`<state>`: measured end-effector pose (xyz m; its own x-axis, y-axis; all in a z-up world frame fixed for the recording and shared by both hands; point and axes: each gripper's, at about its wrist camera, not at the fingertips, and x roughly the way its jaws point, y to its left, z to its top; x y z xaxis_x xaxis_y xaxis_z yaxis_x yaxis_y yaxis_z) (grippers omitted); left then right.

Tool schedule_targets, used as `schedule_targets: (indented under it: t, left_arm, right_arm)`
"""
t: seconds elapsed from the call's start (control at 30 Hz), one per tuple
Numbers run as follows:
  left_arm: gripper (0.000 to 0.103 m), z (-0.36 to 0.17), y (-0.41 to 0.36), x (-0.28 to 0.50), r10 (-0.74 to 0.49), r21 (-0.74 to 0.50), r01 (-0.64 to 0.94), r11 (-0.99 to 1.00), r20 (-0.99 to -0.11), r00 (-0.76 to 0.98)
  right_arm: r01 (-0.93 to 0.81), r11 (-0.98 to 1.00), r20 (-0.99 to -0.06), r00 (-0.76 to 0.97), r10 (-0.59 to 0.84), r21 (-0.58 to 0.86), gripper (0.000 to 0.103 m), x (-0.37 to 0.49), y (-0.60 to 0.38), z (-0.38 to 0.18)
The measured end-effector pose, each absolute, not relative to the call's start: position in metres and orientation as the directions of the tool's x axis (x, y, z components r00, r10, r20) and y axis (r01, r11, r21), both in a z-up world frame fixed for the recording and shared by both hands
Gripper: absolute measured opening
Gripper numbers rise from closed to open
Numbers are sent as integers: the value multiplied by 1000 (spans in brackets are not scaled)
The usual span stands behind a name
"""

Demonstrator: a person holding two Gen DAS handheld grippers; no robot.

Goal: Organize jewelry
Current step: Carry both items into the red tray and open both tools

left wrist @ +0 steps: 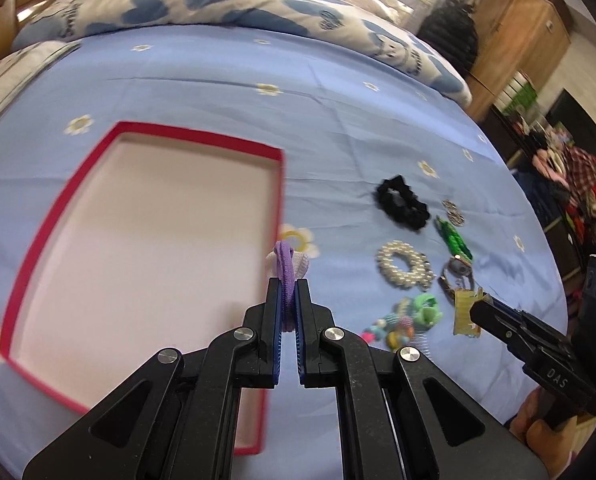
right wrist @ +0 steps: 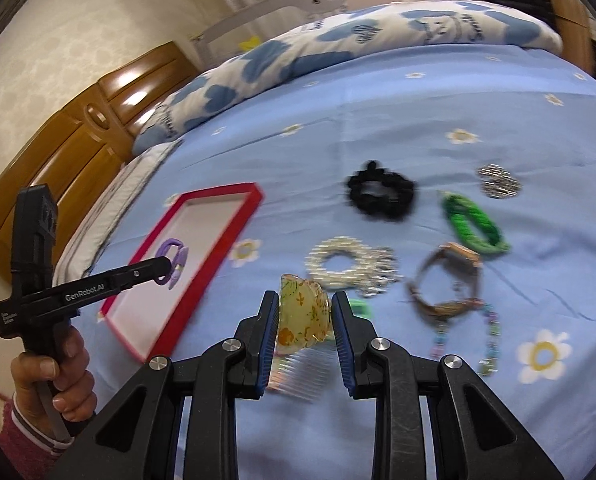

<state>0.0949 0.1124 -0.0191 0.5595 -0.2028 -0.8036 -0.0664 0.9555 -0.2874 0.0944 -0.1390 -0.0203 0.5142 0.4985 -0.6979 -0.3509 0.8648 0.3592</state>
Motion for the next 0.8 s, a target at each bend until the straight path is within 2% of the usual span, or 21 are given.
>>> schedule_targets:
  t: [0.5,0.8]
  left_arm:
    - [5,-26,190,73,-116,-282,-209,936,-811,573]
    - [5,-45,221,99,-82,-255,-250,934,-835,544]
  right_arm:
    - [-546,741,-674,378,635,391,27,98,-14,-21]
    - [-574,715,-684,332,650,400,27,124,41,-35]
